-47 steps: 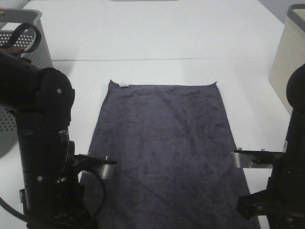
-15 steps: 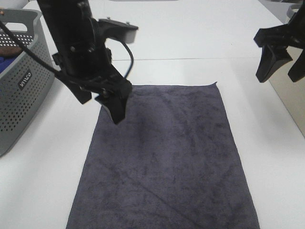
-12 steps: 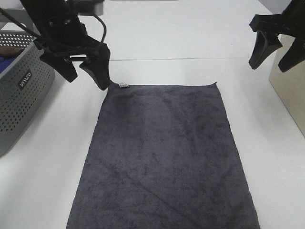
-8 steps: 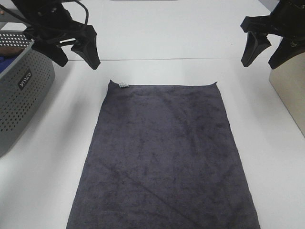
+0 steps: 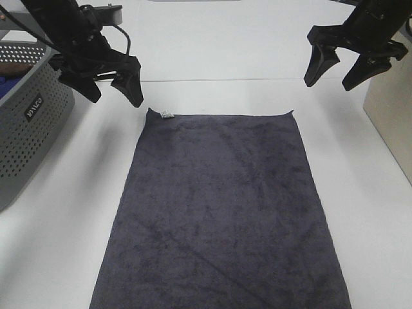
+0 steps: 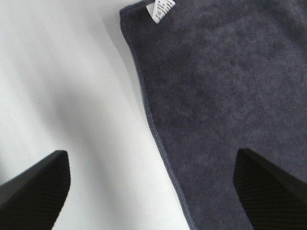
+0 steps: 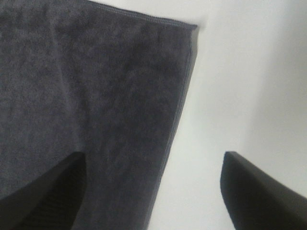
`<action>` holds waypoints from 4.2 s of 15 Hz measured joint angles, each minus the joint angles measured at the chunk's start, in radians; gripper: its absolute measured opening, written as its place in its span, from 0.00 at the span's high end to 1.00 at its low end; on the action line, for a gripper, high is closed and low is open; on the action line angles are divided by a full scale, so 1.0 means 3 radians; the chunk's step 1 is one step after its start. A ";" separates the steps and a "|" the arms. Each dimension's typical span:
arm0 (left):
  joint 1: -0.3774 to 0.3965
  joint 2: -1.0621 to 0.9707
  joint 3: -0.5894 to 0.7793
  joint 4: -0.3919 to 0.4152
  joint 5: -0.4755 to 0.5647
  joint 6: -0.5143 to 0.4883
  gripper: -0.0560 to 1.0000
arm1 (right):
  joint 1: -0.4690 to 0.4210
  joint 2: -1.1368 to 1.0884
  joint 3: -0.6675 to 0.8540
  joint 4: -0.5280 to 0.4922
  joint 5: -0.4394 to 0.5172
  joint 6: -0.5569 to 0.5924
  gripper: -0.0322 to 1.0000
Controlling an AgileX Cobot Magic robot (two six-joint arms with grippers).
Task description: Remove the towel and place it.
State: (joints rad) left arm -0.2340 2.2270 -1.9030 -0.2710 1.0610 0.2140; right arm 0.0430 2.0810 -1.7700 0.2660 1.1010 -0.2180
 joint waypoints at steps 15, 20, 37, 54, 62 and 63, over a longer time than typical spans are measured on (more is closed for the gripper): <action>0.0017 0.1413 -0.1370 -0.0660 -0.0193 0.0050 0.11 | -0.0130 0.1610 -0.1273 0.0607 0.0183 -0.0427 0.25; 0.0017 0.1420 -0.1370 -0.0667 -0.0203 0.0050 0.11 | -0.0140 0.1663 -0.1317 0.0650 0.0173 -0.0427 0.25; -0.0170 0.1463 -0.1370 -0.0473 -0.0233 0.0060 0.93 | 0.0163 0.1673 -0.1317 0.0107 -0.0097 -0.0387 0.96; -0.0177 0.1417 -0.1793 0.0440 -0.1080 0.0083 0.93 | 0.0167 0.1717 -0.1940 0.0353 -0.0890 -0.0310 0.96; -0.0177 0.1417 -0.1793 0.0790 -0.1533 0.0027 0.93 | 0.0290 0.1760 -0.1940 0.0483 -0.1463 -0.0557 0.96; -0.0177 0.1417 -0.1793 0.0857 -0.1537 0.0013 0.93 | 0.0320 0.1760 -0.1940 0.0483 -0.1513 -0.0600 0.96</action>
State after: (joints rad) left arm -0.2870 2.6520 -2.4410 -0.0140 0.6000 0.2180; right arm 0.1390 2.6090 -2.3520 0.4110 0.6470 -0.3980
